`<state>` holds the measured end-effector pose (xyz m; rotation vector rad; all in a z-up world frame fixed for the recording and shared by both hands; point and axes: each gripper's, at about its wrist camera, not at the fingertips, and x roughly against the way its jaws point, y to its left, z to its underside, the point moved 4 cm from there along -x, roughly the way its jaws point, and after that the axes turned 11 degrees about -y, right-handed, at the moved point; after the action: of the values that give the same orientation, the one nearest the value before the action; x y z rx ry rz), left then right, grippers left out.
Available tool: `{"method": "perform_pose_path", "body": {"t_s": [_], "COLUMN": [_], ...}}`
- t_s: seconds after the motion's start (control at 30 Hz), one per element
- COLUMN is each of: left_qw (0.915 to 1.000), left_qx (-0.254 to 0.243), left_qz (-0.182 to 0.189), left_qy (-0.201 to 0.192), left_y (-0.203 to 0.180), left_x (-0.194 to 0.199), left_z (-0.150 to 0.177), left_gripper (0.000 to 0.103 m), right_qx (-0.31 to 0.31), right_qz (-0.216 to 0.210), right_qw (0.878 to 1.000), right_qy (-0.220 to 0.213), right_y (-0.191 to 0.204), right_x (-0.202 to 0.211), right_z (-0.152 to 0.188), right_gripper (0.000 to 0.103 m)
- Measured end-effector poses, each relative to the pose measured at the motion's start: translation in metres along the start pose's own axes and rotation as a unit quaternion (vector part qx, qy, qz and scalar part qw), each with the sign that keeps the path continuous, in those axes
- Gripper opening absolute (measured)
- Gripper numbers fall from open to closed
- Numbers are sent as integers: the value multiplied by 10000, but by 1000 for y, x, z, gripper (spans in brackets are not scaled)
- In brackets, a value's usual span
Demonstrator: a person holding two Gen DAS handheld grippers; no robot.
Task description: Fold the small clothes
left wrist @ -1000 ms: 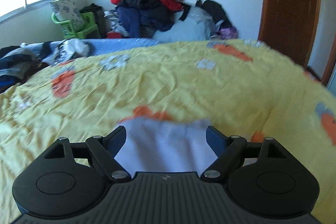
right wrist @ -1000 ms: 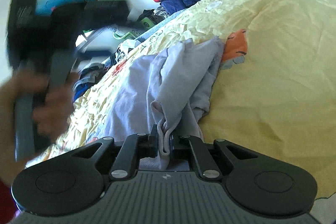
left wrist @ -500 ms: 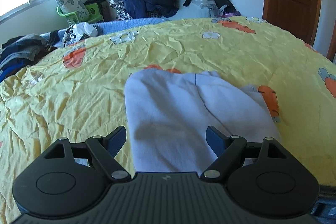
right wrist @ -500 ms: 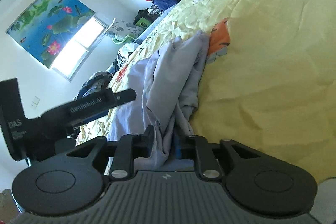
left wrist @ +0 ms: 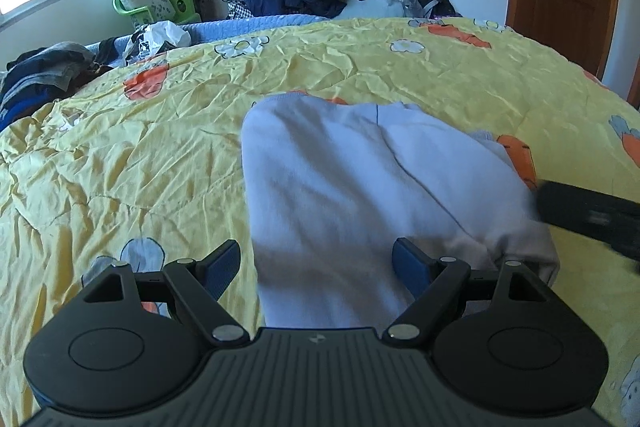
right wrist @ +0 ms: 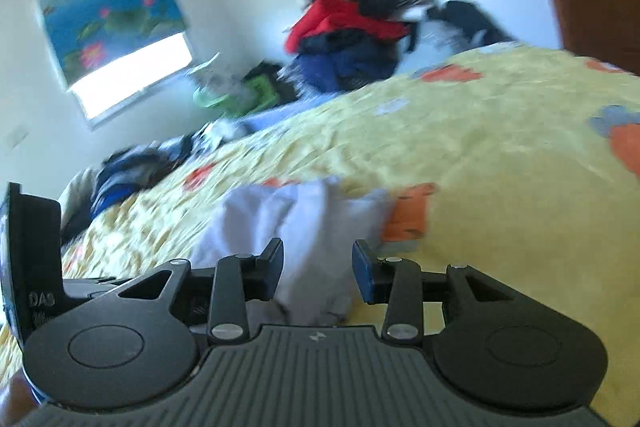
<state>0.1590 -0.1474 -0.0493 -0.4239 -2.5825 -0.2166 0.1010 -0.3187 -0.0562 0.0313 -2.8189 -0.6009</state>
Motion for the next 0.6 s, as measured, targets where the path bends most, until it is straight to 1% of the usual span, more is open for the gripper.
{"method": "perform_pose_path", "body": {"t_s": [0.07,0.1,0.13,0.17,0.2,0.23,0.3,0.37,0.43,0.5,0.53,0.57,0.6], "left_qw": [10000,10000,10000,10000,9999,9999,10000,9999,9999,9998,9998,9998,9998], "left_qx": [-58,-76,-83,-86,-91,-82,-9,78,105,83,54,33,42], "left_qz": [-4,-4,7,21,23,11,8,58,105,149,168,181,181], "left_qy": [-7,-22,-31,-38,-51,-74,-98,-84,-25,-32,-25,-17,-21], "left_y": [-1,0,0,1,2,3,6,8,8,7,8,8,10], "left_x": [2,4,7,9,12,15,19,22,23,27,29,32,35], "left_z": [5,7,9,9,10,11,13,16,21,24,26,27,28], "left_gripper": [84,84,84,84,84,84,84,84,84,84,84,84,84], "right_qx": [68,109,164,226,210,119,22,53,125,216,291,361,273], "right_qz": [-70,-10,161,364,457,524,492,327,147,97,158,280,358], "right_qw": [9998,9991,9983,9975,9974,9976,9985,9994,9997,9991,9982,9971,9975], "right_qy": [198,400,540,559,513,447,226,85,146,363,501,605,552], "right_y": [3,1,-3,-6,-7,-9,-8,-1,5,6,4,2,-2], "right_x": [-18,-32,-41,-44,-44,-40,-28,-20,-16,-20,-21,-22,-19], "right_z": [5,10,15,19,19,17,10,7,10,18,23,27,29], "right_gripper": [40,43,35,33,33,39,38,38,38,38,42,41,41]}}
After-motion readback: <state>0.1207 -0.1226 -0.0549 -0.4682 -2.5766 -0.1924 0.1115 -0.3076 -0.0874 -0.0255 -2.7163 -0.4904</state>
